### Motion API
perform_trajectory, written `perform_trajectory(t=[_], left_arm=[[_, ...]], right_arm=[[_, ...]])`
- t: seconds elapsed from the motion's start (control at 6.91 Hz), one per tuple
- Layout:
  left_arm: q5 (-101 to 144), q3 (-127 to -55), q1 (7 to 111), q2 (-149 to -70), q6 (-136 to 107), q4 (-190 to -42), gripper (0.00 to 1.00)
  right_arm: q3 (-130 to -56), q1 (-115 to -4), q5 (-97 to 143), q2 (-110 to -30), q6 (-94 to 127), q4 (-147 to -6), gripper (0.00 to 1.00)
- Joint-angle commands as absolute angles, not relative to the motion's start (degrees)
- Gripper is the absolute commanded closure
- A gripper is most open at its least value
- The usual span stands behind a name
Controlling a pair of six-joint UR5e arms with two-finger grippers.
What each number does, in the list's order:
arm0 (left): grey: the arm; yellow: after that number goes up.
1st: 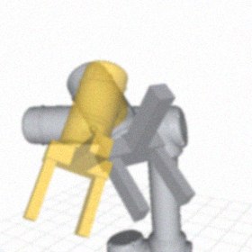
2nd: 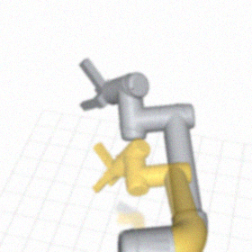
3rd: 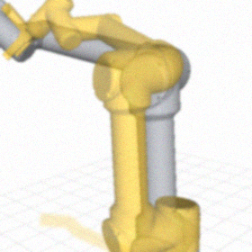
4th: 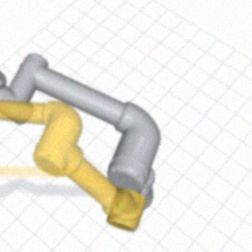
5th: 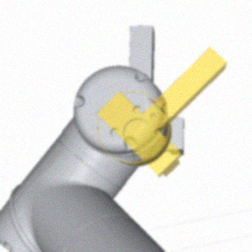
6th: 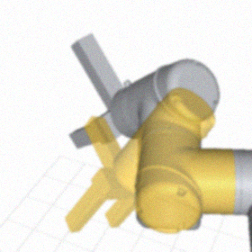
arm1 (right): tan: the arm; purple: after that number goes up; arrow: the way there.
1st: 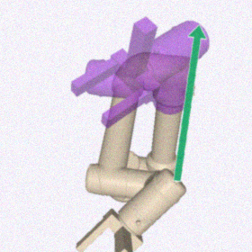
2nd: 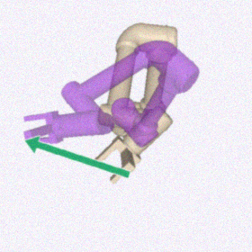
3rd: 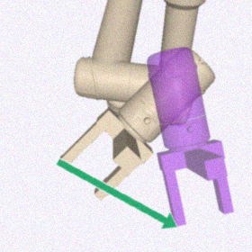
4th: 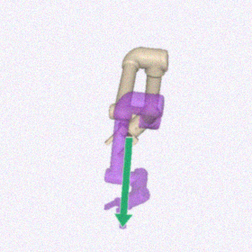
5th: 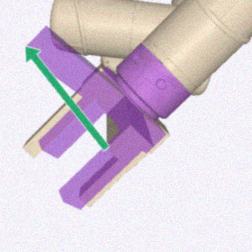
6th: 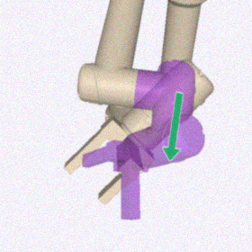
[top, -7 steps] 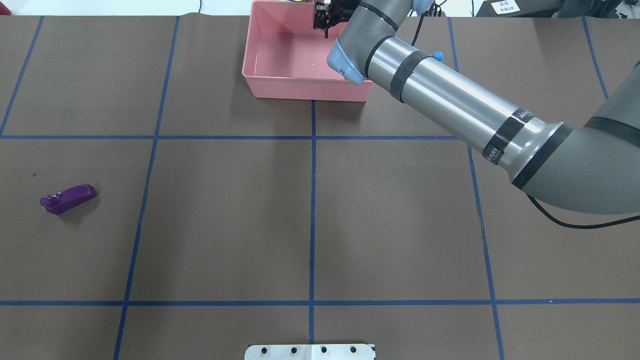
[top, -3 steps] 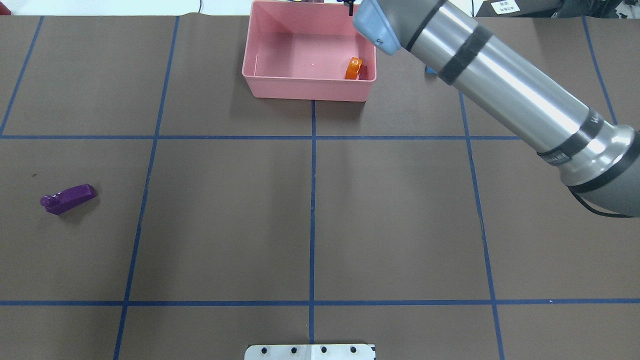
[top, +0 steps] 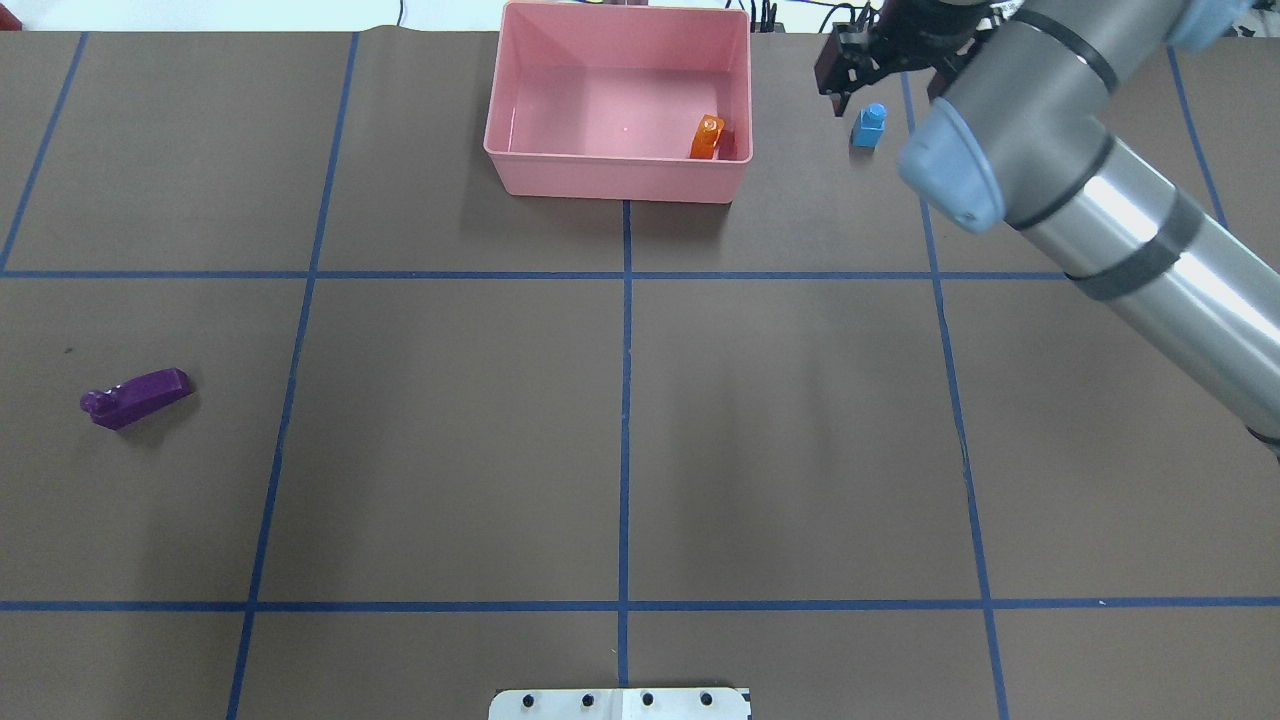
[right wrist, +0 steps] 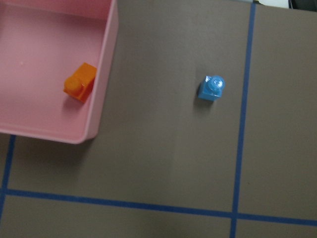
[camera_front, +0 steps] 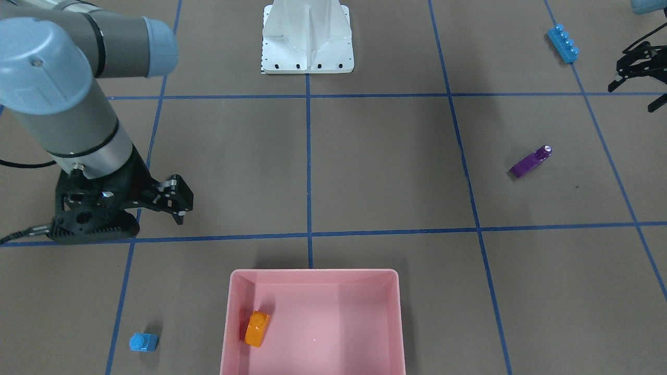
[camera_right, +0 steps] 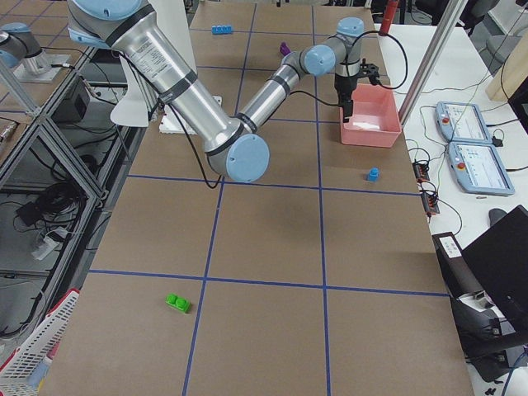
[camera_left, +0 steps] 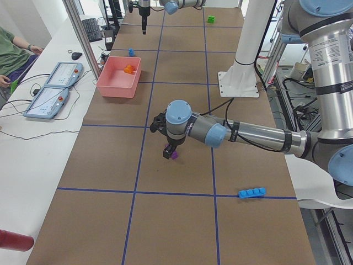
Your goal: Put all blocks into box
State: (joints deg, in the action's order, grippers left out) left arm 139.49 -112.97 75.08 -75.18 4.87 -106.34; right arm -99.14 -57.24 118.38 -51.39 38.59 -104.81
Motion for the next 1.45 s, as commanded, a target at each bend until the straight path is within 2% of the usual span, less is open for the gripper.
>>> perform_trajectory(t=[0.0, 0.43, 0.58, 0.87, 1.3], left_arm=[[129.95, -112.94, 65.09, -75.06, 5.36, -111.68, 0.0], [126.04, -111.19, 60.13, -75.41, 13.25, -112.41, 0.0], [125.08, -109.96, 57.77, -76.54, 13.27, -112.41, 0.0], [123.84, -105.84, 57.13, -81.1, 13.27, -112.59, 0.0], [123.66, -100.83, 54.5, -85.06, 13.18, -112.5, 0.0]], right_arm=[[-114.12, -57.39, 118.39, -64.9, 37.27, -106.08, 0.0], [-122.5, -57.3, 118.39, -75.99, 35.51, -105.21, 0.0], [-123.91, -57.13, 118.39, -78.37, 35.59, -105.12, 0.0], [-124.19, -57.13, 120.84, -85.74, 35.68, -95.24, 0.0], [-124.28, -57.13, 120.85, -86.48, 35.86, -94.4, 0.0]])
